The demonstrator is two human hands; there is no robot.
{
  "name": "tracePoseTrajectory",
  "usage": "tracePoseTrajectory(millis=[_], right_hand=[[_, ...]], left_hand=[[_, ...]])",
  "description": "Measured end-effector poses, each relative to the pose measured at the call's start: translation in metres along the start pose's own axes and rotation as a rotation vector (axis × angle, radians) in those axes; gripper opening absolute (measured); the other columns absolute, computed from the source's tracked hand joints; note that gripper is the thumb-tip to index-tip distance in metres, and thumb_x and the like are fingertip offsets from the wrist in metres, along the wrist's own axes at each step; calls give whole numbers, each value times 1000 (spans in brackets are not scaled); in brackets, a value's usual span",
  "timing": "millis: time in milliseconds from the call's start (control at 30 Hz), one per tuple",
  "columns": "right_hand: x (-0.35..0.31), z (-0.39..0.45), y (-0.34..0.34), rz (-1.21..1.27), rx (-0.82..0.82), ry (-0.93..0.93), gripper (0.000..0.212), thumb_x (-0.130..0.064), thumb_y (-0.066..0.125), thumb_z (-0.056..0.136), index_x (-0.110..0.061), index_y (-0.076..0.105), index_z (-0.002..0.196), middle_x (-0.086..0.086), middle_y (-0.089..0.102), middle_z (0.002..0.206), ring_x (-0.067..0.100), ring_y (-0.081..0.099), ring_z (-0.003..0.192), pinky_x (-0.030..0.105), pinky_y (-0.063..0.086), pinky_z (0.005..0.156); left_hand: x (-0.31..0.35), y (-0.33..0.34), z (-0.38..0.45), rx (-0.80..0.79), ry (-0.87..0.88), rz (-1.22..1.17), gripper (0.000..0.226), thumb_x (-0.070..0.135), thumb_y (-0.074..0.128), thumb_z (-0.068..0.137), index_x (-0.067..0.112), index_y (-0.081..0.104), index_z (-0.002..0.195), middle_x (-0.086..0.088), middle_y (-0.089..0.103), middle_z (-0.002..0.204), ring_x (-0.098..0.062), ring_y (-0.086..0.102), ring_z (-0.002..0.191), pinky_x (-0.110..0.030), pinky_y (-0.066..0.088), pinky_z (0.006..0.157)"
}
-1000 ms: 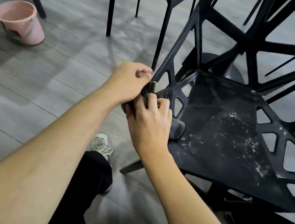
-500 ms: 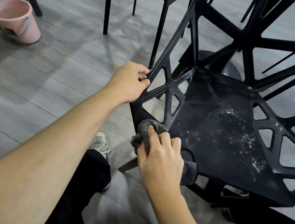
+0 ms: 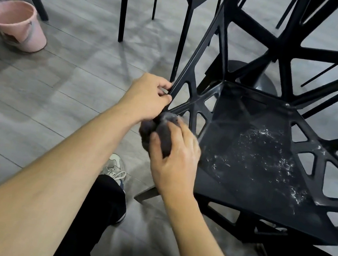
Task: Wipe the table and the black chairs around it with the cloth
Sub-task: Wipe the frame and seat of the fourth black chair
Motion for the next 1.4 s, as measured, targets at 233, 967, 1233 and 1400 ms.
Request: tracePoseTrajectory(millis=[233,967,1233,1400], right_hand=[[8,-41,-10,-207,-7,-326,44,-38,64,93,-16,65,131,7,61,132,30,57,115,45,46,96],[101,171,-7,-552,70,179,25,-31,50,100,-17,59,119,8,60,114,33,56,105,45,39,86],[125,248,-16,-744,66,137,48,-11,62,89,-13,50,135,12,59,123,34,59,108,49,41,93],[125,243,-10,-805,147,-35,32,-10,63,89,-13,64,120,10,64,105,34,60,94,52,43,88]], left_hand=[[7,-1,-5,64,-7,92,24,11,66,92,16,73,115,10,63,81,-7,63,91,-20,45,89],[15,32,0,196,-25,-3,27,18,38,105,23,60,119,8,70,88,-23,67,91,-44,55,83],[16,35,-2,226,-30,7,22,19,37,106,28,56,110,11,68,88,-18,66,89,-35,51,72],[17,37,-3,240,-41,31,24,19,37,106,27,57,114,12,68,88,-16,65,86,-32,49,69]])
Point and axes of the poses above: each hand's wrist, its own z-axis towards the middle knuckle, its own y-axis out of the palm, x = y × z, the point moved 6 cm from there along z, towards the middle knuckle
